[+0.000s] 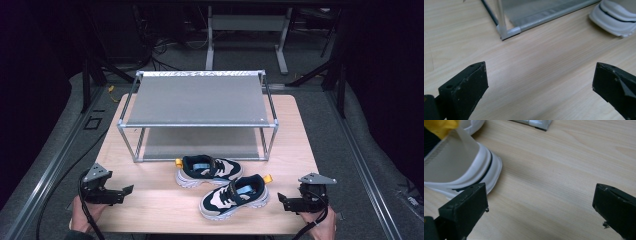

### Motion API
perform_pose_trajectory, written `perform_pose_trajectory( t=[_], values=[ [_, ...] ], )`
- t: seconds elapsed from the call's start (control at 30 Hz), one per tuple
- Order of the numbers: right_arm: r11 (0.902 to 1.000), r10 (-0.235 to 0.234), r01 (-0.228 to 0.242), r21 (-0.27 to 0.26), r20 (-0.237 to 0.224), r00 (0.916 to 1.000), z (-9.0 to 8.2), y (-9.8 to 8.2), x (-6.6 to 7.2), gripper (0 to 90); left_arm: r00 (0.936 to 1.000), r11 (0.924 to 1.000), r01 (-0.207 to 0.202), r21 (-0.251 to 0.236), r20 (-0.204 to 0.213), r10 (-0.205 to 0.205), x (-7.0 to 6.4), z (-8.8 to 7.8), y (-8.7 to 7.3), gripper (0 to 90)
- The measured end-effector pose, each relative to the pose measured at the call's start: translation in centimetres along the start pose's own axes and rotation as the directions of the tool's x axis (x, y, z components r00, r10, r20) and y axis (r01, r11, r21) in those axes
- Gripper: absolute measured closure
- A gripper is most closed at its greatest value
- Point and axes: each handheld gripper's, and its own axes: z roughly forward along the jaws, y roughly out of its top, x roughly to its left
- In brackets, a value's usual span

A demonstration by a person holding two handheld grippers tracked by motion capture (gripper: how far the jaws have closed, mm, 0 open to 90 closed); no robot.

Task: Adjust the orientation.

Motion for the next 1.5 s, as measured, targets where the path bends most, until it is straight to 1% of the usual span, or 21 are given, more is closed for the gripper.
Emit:
perform_pose_trajectory(
  t=[0.1, 0.13, 0.17, 0.2, 0.23, 0.27, 0.3, 0.5, 0.63, 0.67, 0.73, 0.77, 0.97, 1.0, 1.03, 1.13, 1.17, 1.27, 1.33, 1.37, 1.5],
  values=[
    [0.9998, -0.018, 0.018, 0.010, 0.004, 0.9998, -0.3, 0.3, 0.4, 0.0, 0.9991, 0.9994, -0.034, -0.012, 0.024, 0.034, -0.9, -0.3, 1.1, 0.0],
    [0.9995, -0.024, 0.023, 0.021, 0.034, 0.9991, -0.4, 0.4, 0.6, 0.0, 0.9982, 0.9987, -0.049, -0.015, 0.033, 0.049, -1.3, -0.4, 1.5, 0.0],
    [0.9974, -0.034, 0.034, 0.064, 0.007, 0.9994, -0.7, 0.6, 0.5, 0.0, 0.9966, 0.9975, -0.068, -0.021, 0.045, 0.069, -1.7, -0.4, 2.0, 0.0],
    [0.9996, -0.025, 0.025, 0.014, 0.009, 0.9996, -0.4, 0.5, 0.6, 0.1, 0.9952, 0.9965, -0.081, -0.021, 0.052, 0.082, -2.0, -0.4, 2.4, 0.0],
    [0.9996, -0.025, 0.025, 0.014, 0.009, 0.9996, -0.4, 0.5, 0.6, 0.1, 0.9952, 0.9965, -0.081, -0.021, 0.052, 0.082, -2.0, -0.4, 2.4, 0.0],
    [0.9975, -0.034, 0.034, 0.062, 0.008, 0.9994, -0.8, 0.7, 0.5, 0.2, 0.9932, 0.9951, -0.096, -0.021, 0.064, 0.097, -2.3, -0.4, 2.7, 0.0],
    [0.9996, -0.026, 0.025, 0.013, 0.005, 0.9997, -0.6, 0.7, 0.6, 0.5, 0.9918, 0.9944, -0.103, -0.024, 0.074, 0.105, -2.6, -0.4, 3.0, 0.0],
    [0.9991, -0.040, 0.040, 0.015, -0.001, 0.9992, -0.8, 0.9, 0.5, 0.8, 0.9816, 0.9881, -0.148, -0.042, 0.115, 0.152, -3.9, -0.1, 4.7, 0.0],
    [0.9990, -0.043, 0.043, 0.011, -0.018, 0.9989, -0.9, 0.9, 0.5, 0.9, 0.9660, 0.9786, -0.199, -0.053, 0.158, 0.205, -5.5, 0.7, 6.4, 0.0],
    [0.9990, -0.043, 0.043, 0.011, -0.018, 0.9989, -0.9, 0.9, 0.5, 0.9, 0.9660, 0.9786, -0.199, -0.053, 0.158, 0.205, -5.5, 0.7, 6.4, 0.0],
    [0.9990, -0.044, 0.044, 0.011, -0.022, 0.9988, -0.8, 0.8, 0.5, 1.0, 0.9542, 0.9717, -0.229, -0.059, 0.184, 0.236, -6.4, 1.6, 7.3, 0.0],
    [0.9990, -0.042, 0.042, 0.016, -0.026, 0.9988, -0.7, 0.8, 0.5, 1.0, 0.9542, 0.9717, -0.229, -0.059, 0.184, 0.236, -6.4, 1.6, 7.3, 0.0],
    [0.9983, -0.051, 0.052, 0.026, -0.045, 0.9977, -0.6, 0.5, 0.6, 1.6, 0.9277, 0.9605, -0.272, -0.061, 0.249, 0.278, -8.4, 5.1, 9.7, 0.7],
    [0.9983, -0.051, 0.052, 0.026, -0.045, 0.9977, -0.6, 0.5, 0.6, 1.6, 0.9277, 0.9605, -0.272, -0.061, 0.249, 0.278, -8.4, 5.1, 9.7, 3.2],
    [0.9981, -0.052, 0.054, 0.031, -0.041, 0.9978, -0.6, 0.5, 0.7, 1.7, 0.9193, 0.9565, -0.286, -0.058, 0.265, 0.291, -8.4, 5.6, 10.1, 3.2],
    [0.9968, -0.066, 0.069, 0.041, -0.055, 0.9963, -0.7, 0.4, 0.8, 2.2, 0.9086, 0.9585, -0.280, -0.053, 0.307, 0.283, -8.1, 6.6, 10.5, 14.0],
    [0.9975, -0.059, 0.061, 0.035, -0.079, 0.9952, -0.7, 0.3, 0.8, 2.3, 0.9126, 0.9590, -0.279, -0.048, 0.297, 0.281, -8.0, 6.9, 10.5, 22.9],
    [0.9970, -0.060, 0.063, 0.044, -0.076, 0.9953, -0.7, 0.0, 0.8, 2.5, 0.9070, 0.9642, -0.263, -0.037, 0.331, 0.260, -7.5, 7.5, 10.6, 37.6],
    [0.9975, -0.051, 0.055, 0.044, -0.082, 0.9953, -0.6, -0.1, 0.9, 2.6, 0.9047, 0.9643, -0.262, -0.036, 0.339, 0.259, -7.4, 7.6, 10.7, 41.2],
    [0.9973, -0.051, 0.055, 0.048, -0.079, 0.9955, -0.5, -0.2, 0.8, 2.9, 0.9006, 0.9598, -0.279, -0.027, 0.339, 0.272, -7.5, 7.8, 10.7, 49.1],
    [0.9971, -0.055, 0.059, 0.048, -0.076, 0.9956, -0.6, -0.2, 0.7, 3.8, 0.8980, 0.9574, -0.288, -0.018, 0.342, 0.277, -7.4, 8.0, 10.6, 59.6]
  ],
)
